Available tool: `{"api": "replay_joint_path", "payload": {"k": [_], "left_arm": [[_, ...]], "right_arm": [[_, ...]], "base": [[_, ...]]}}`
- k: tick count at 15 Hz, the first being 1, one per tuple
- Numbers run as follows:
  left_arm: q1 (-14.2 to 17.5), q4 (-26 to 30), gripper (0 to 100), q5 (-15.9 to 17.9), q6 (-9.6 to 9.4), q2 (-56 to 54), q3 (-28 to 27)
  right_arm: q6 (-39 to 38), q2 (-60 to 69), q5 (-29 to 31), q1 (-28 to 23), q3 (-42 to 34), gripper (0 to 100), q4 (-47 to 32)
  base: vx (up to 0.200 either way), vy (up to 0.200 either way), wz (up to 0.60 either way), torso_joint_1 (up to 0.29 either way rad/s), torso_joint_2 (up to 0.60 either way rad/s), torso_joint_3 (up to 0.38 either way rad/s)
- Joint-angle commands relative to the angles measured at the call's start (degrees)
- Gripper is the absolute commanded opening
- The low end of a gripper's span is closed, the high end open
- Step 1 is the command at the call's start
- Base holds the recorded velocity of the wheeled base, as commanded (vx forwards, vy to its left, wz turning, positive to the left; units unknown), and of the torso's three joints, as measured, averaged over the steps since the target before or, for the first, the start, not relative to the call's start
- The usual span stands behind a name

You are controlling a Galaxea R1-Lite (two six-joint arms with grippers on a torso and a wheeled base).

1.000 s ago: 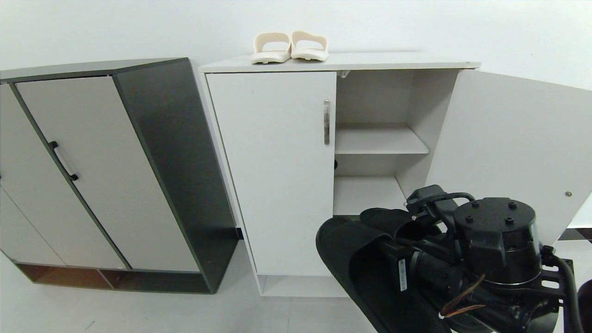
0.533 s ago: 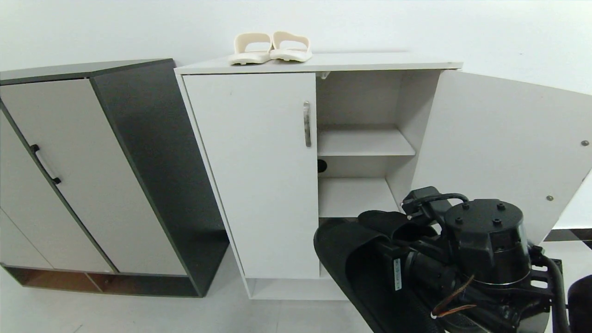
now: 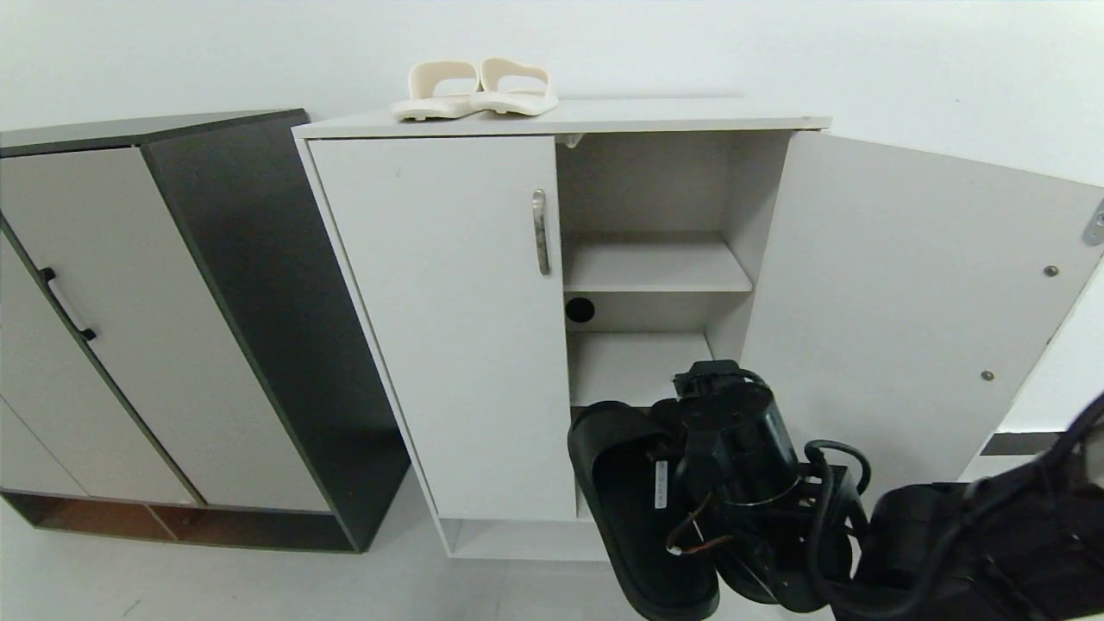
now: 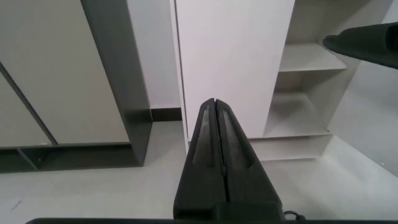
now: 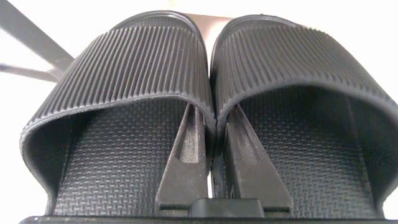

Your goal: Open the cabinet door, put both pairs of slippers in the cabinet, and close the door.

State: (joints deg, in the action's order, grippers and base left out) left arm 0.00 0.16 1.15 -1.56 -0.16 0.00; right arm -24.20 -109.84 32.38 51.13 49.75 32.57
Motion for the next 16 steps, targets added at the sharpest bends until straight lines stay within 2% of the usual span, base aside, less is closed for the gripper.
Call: {"api": "replay_joint_path", "payload": {"k": [1,6,11,16], "left_arm": [[0.0,0.0,0,0.0,-0.02,0.2,0.0],[0.0,0.0,0,0.0,-0.02,0.2,0.0],[0.0,0.0,0,0.0,-0.02,0.2,0.0],[0.0,0.0,0,0.0,-0.02,0.2,0.0]], "right_arm": [[-0.1,-5.3,0.5,-0.2,1.6,0,0.3],[0.2,-9.9,2.0,-2.3,3.2,0,5.1],[0.8,-13.3,3.8,-4.0,7.6,0,5.2],[4.4,-14.3,4.2,-4.5,8.6,0,7.4]], "base": [[0.0,0.0,0.0,0.0,0.0,0.0],[0.0,0.0,0.0,0.0,0.0,0.0],[0.0,0.0,0.0,0.003,0.0,-0.173],[0.0,0.0,0.0,0.005,0.0,-0.198]]}}
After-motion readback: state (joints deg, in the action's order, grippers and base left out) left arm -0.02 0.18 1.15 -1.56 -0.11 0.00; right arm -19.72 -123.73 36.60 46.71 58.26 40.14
